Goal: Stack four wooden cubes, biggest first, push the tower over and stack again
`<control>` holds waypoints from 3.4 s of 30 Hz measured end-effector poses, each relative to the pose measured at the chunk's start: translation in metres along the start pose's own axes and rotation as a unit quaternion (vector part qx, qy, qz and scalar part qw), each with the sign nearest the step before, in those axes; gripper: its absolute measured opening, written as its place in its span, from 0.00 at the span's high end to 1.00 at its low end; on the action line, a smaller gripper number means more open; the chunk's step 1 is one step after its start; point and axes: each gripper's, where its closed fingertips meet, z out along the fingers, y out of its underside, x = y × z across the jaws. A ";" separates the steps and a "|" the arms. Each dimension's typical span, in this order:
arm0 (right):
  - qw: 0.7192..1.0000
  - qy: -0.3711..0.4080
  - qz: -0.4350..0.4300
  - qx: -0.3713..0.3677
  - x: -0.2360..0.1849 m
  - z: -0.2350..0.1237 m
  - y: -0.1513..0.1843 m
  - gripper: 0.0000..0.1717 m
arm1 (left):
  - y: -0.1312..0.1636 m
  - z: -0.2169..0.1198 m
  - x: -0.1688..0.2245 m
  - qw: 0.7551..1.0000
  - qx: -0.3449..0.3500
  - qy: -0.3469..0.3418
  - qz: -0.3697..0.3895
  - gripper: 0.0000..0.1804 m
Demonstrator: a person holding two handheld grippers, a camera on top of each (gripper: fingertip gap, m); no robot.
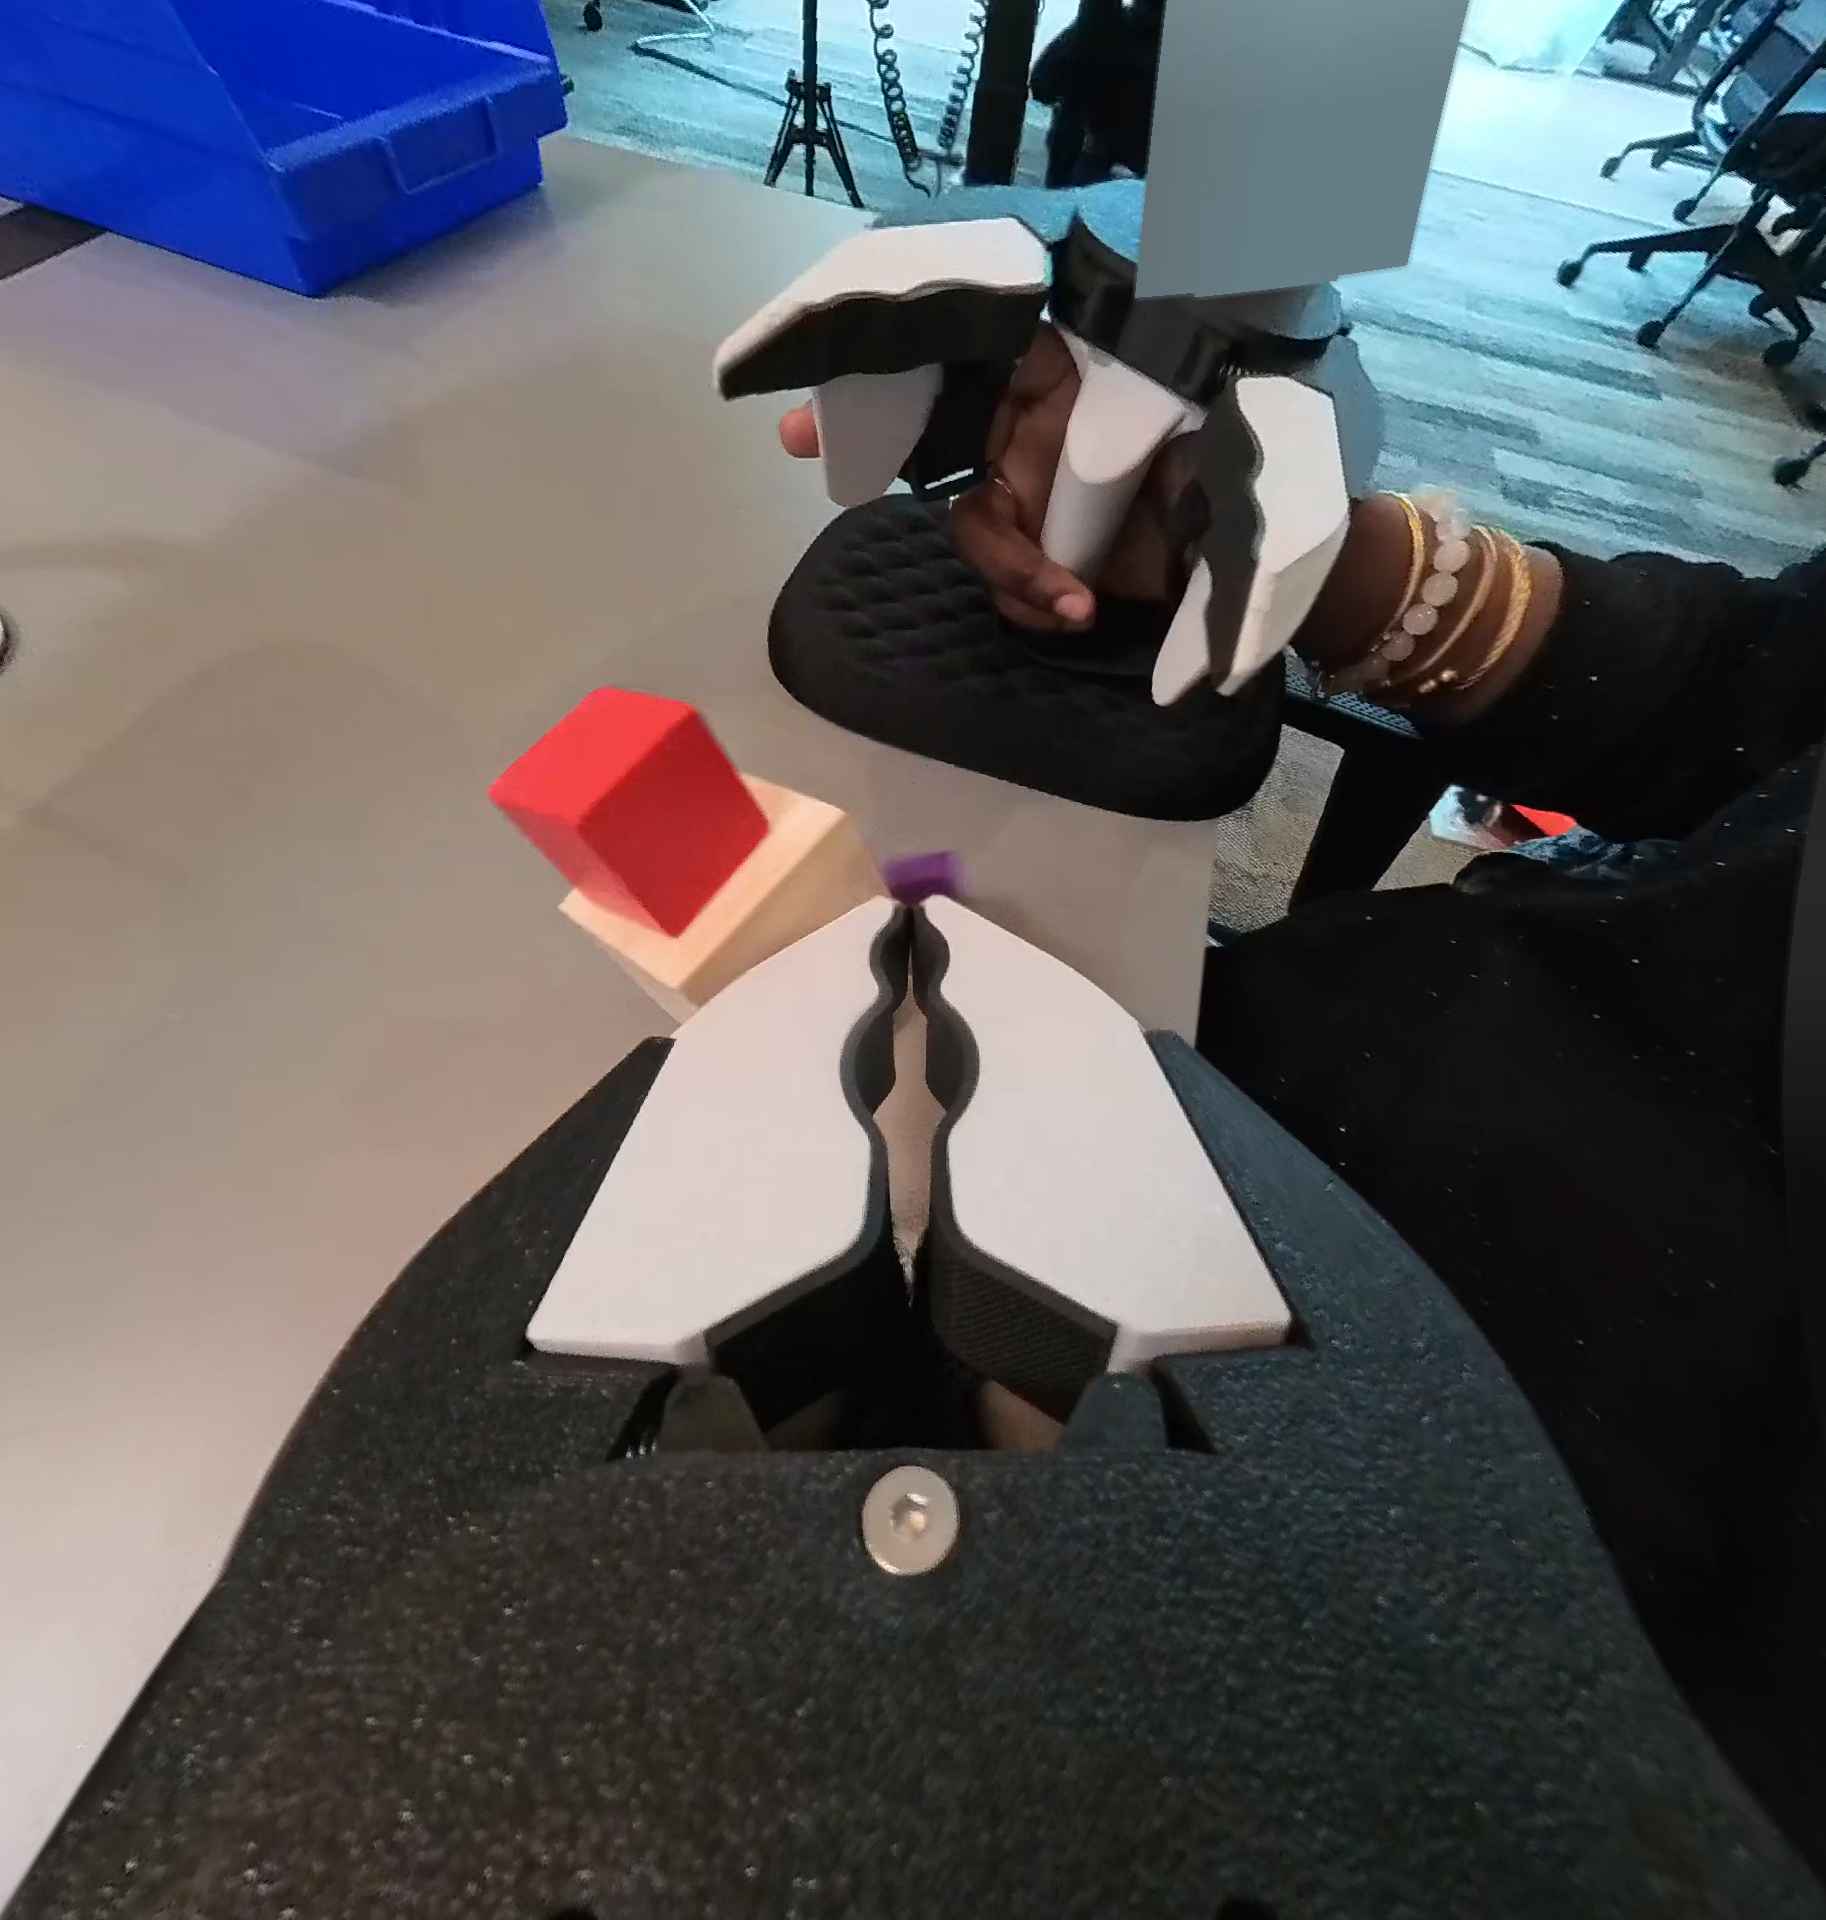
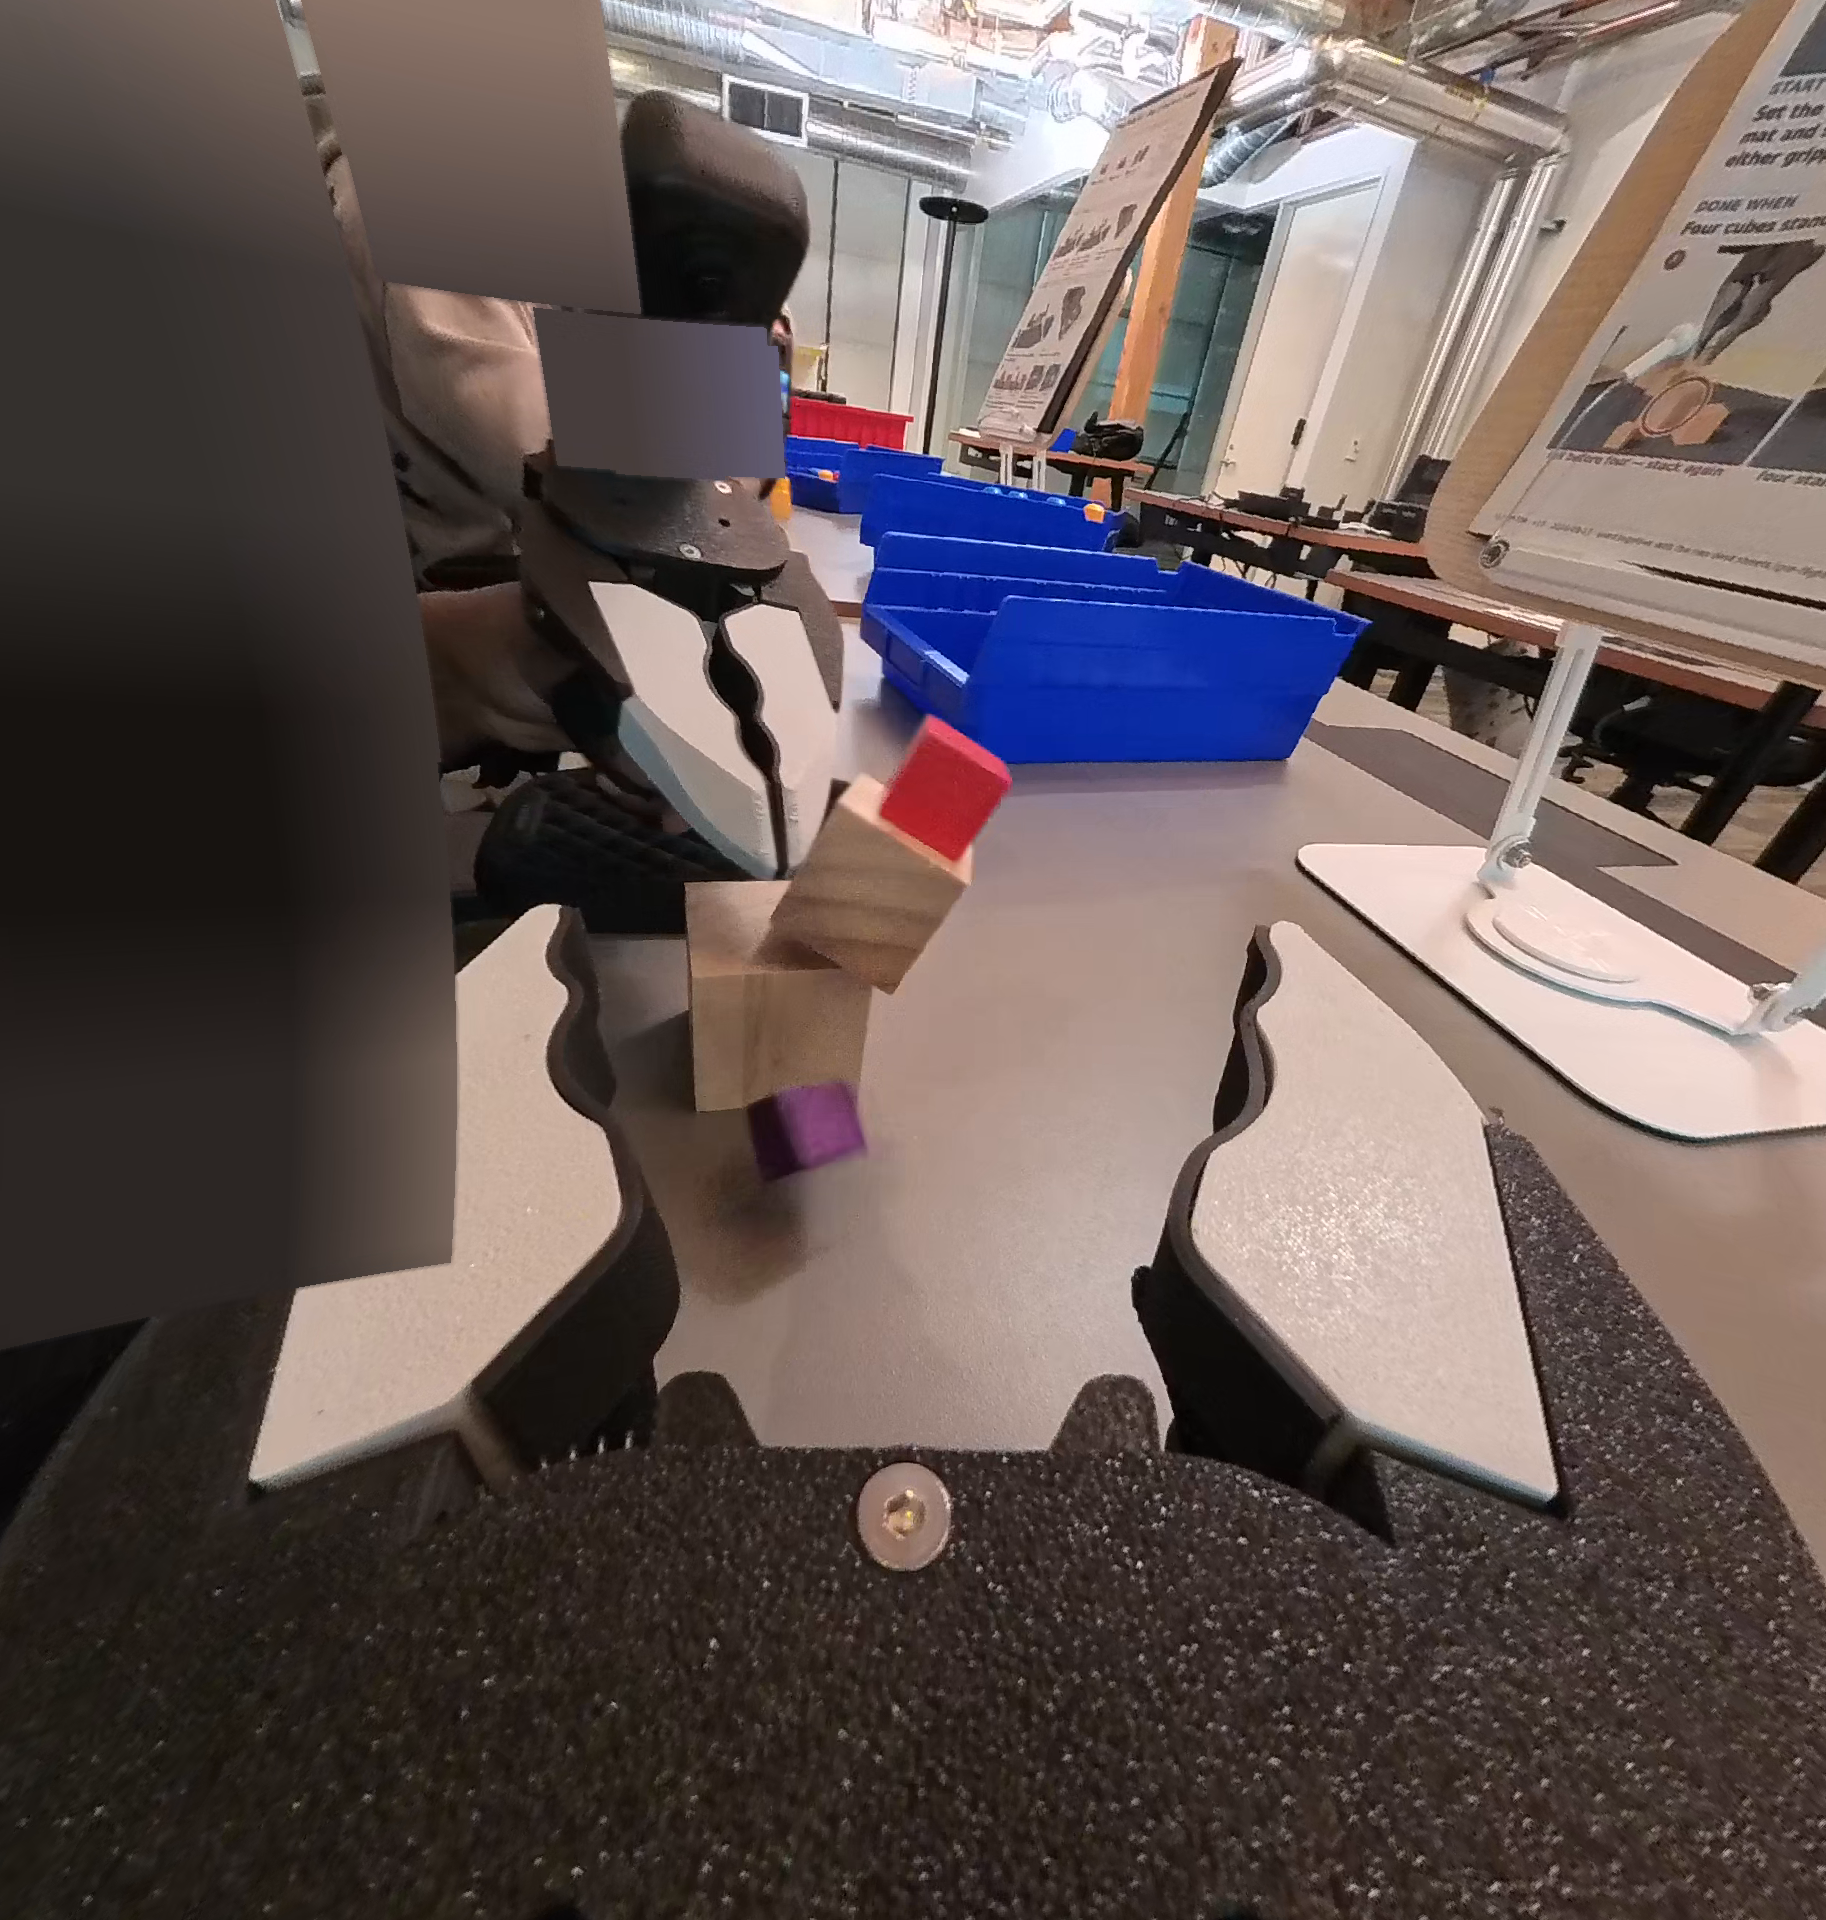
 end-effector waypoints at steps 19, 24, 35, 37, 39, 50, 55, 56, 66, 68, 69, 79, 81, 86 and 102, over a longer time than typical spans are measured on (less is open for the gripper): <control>1.000 0.008 0.021 0.017 0.006 -0.003 -0.004 0.34 | -0.003 -0.026 -0.004 0.999 0.014 -0.042 0.024 0.65; 0.999 0.008 0.027 0.032 0.007 -0.006 -0.007 0.34 | 0.020 -0.019 -0.005 0.998 -0.049 -0.031 0.031 0.49; 0.999 0.008 0.030 0.041 0.008 -0.008 -0.009 0.35 | 0.028 -0.011 -0.006 0.997 -0.069 -0.012 0.043 0.49; 0.999 0.008 0.028 0.040 0.008 -0.008 -0.009 0.35 | 0.032 -0.012 -0.005 0.994 -0.091 0.001 0.052 0.51; 0.999 0.009 0.025 0.039 0.007 -0.007 -0.009 0.35 | 0.034 -0.012 -0.004 0.991 -0.117 0.019 0.065 0.53; 0.999 0.007 0.022 0.040 0.007 -0.008 -0.009 0.35 | 0.051 -0.002 -0.011 0.957 -0.244 0.068 0.139 0.68; 0.999 0.007 0.022 0.040 0.007 -0.008 -0.009 0.35 | 0.034 -0.010 -0.017 0.965 -0.216 0.054 0.142 0.68; 0.999 0.007 0.022 0.041 0.007 -0.008 -0.009 0.35 | 0.026 -0.015 -0.023 0.969 -0.205 0.038 0.136 0.68; 0.999 0.009 0.021 0.038 0.007 -0.007 -0.008 0.35 | -0.017 -0.056 -0.145 0.971 -0.123 -0.202 0.047 0.68; 0.999 0.009 0.022 0.038 0.007 -0.007 -0.008 0.35 | -0.014 -0.055 -0.164 0.965 -0.107 -0.239 0.020 0.68; 0.999 0.009 0.022 0.039 0.007 -0.007 -0.009 0.35 | -0.012 -0.055 -0.172 0.962 -0.097 -0.256 0.005 0.68; 0.999 0.011 0.022 0.039 0.007 -0.007 -0.009 0.36 | 0.015 -0.037 -0.191 0.950 -0.051 -0.301 -0.065 0.68; 0.999 0.014 0.022 0.037 0.008 -0.007 -0.008 0.36 | 0.017 -0.035 -0.191 0.950 -0.052 -0.301 -0.068 0.68; 0.996 0.082 0.038 0.019 0.026 -0.006 -0.003 0.35 | 0.020 -0.037 -0.192 0.947 -0.046 -0.313 -0.065 0.68; 0.989 0.141 0.040 -0.009 0.039 -0.004 0.004 0.37 | 0.032 -0.032 -0.194 0.944 -0.057 -0.320 -0.064 0.68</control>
